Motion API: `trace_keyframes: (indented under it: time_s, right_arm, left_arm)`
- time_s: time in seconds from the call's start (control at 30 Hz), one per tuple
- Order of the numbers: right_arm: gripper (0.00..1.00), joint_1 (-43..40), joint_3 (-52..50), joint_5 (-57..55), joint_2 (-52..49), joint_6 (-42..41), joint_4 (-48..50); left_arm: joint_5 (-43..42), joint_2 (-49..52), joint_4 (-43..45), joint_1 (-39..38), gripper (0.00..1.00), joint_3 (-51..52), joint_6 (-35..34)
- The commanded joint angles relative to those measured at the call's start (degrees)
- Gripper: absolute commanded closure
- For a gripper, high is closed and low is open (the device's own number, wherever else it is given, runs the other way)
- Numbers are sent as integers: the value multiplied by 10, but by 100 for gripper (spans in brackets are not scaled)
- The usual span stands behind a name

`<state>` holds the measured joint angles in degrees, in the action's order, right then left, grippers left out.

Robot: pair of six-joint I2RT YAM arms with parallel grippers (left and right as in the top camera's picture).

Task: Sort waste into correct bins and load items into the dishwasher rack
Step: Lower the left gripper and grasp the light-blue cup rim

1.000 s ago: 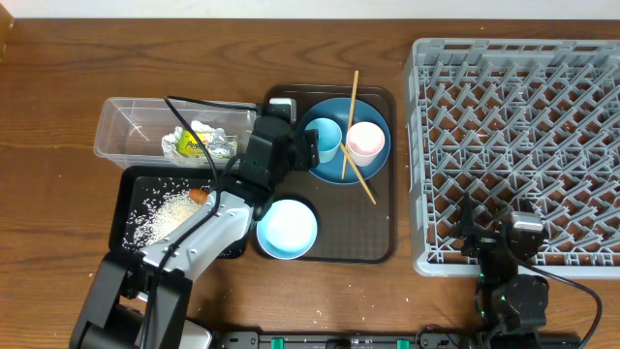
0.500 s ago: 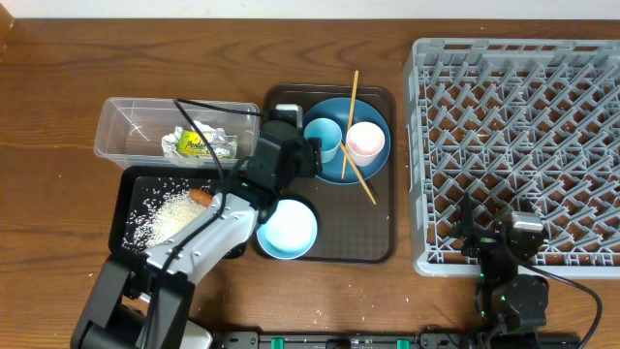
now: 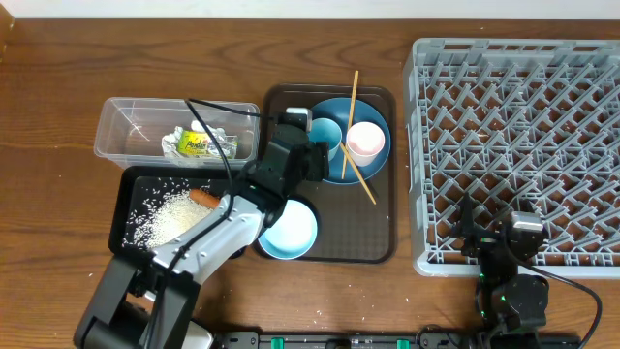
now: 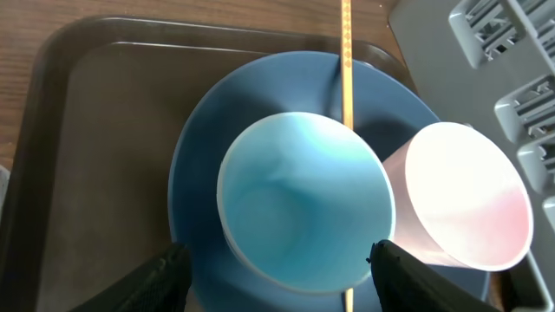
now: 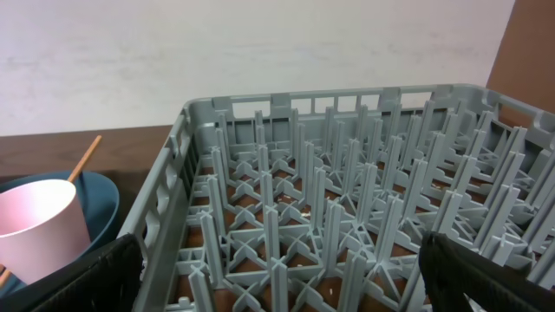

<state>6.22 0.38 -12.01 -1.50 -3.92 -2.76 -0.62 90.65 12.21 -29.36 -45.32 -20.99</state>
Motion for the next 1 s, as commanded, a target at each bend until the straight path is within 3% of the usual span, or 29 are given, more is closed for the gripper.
trace_keyframes:
  time_s: [0.0,0.27,0.53,0.97]
  right_arm:
    - [1,7,-1,3,0,-3,-3]
    - [1,7,-1,3,0,-3,-3]
    - [1,7,-1,3,0,-3,-3]
    - [1,7,-1,3,0,-3,-3]
  left_arm:
    - [13,20,8,1,31,1,-1]
    - [13,29,18,1,32,1,-1]
    - [13,29,-2,1,51,1,-1]
    - [13,29,-14,1,70,1,-1]
